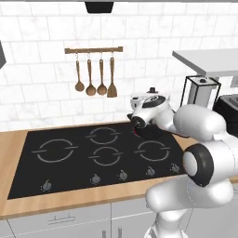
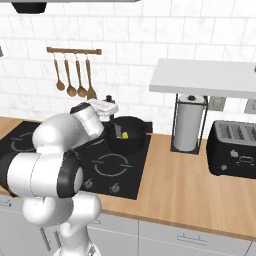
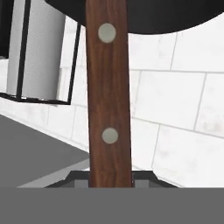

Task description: Put the lemon wedge and sweet potato in the pot. Retrieve the spatula and lightly stir the vegetables in the pot.

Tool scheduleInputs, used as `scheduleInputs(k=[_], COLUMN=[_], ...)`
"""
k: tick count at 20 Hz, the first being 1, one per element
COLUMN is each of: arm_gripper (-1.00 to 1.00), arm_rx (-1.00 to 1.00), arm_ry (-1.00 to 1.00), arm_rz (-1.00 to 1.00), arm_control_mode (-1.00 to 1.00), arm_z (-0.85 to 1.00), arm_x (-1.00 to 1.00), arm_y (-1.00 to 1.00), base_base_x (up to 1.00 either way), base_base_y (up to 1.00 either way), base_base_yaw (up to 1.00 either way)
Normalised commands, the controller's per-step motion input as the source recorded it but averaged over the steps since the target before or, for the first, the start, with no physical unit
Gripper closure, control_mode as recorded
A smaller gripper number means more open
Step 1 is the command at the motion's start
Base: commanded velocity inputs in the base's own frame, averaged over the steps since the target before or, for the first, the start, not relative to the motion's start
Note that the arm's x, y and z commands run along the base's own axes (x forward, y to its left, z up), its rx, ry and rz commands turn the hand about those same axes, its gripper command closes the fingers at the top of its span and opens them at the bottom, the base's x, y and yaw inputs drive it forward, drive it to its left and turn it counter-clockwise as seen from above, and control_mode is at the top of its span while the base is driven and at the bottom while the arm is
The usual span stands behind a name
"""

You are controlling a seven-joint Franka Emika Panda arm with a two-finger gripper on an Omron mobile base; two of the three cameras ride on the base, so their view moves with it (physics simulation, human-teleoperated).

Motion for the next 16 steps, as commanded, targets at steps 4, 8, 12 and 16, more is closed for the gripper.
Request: scheduleInputs(k=[4,8,12,16], arm_gripper=[1.0,1.0,1.0,1.0], arm_rx=[0.03,0.0,0.04,0.08], arm_ry=[-0.02,-0.15,-0.1,-0.07], arm_rz=[-0.16,-0.11,-0.1,-0.05], arm_control_mode=[-1.0,-1.0,-1.0,-1.0], arm_z=[-0.03,-0.15,-0.44,-0.49], arm_x=[0.02,0.02,0.0,0.03], arm_y=[0.22,0.04,-0.33,-0.53], base_base_x=[0.0,0.0,0.0,0.0], base_base_y=[0.0,0.0,0.0,0.0], base_base_yaw=[0.0,0.0,0.0,0.0])
